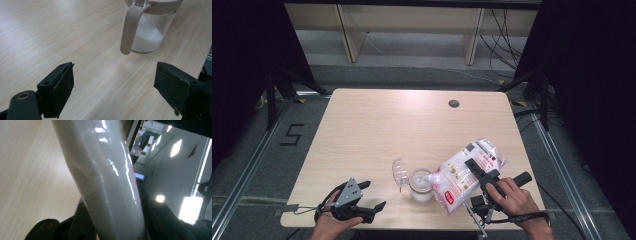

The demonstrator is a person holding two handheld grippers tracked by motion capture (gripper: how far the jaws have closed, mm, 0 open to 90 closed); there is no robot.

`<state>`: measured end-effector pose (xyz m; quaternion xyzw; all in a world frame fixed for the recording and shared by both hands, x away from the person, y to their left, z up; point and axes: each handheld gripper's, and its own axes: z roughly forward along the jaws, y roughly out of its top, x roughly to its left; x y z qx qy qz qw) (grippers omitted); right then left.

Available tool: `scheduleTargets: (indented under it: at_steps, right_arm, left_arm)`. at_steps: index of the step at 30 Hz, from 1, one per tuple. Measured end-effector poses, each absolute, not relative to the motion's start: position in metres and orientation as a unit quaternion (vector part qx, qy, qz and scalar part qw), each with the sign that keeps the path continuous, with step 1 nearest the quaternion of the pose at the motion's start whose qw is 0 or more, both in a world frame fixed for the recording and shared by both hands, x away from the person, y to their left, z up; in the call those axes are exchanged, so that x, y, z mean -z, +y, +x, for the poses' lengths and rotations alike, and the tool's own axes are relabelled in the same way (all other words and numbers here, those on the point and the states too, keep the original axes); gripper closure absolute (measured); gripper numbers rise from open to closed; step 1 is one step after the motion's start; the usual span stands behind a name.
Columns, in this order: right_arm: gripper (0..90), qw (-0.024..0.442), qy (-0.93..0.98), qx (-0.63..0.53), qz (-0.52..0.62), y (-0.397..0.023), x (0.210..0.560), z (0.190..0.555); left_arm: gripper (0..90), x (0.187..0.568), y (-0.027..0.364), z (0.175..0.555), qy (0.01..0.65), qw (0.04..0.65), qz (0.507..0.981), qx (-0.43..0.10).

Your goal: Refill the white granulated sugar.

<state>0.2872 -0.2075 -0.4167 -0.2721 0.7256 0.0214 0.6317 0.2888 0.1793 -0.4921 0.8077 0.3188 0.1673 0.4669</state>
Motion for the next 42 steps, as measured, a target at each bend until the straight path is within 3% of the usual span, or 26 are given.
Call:
scheduleTargets:
  at_steps: [42]
  right_arm:
    - [72.8, 0.626, 0.742, -0.049, -0.234, -0.2112, 0.4183, 0.2867]
  left_arm:
    - [15.6, 0.4918, 0.1796, 0.2887, 0.318, 0.467, 0.808, -0.167]
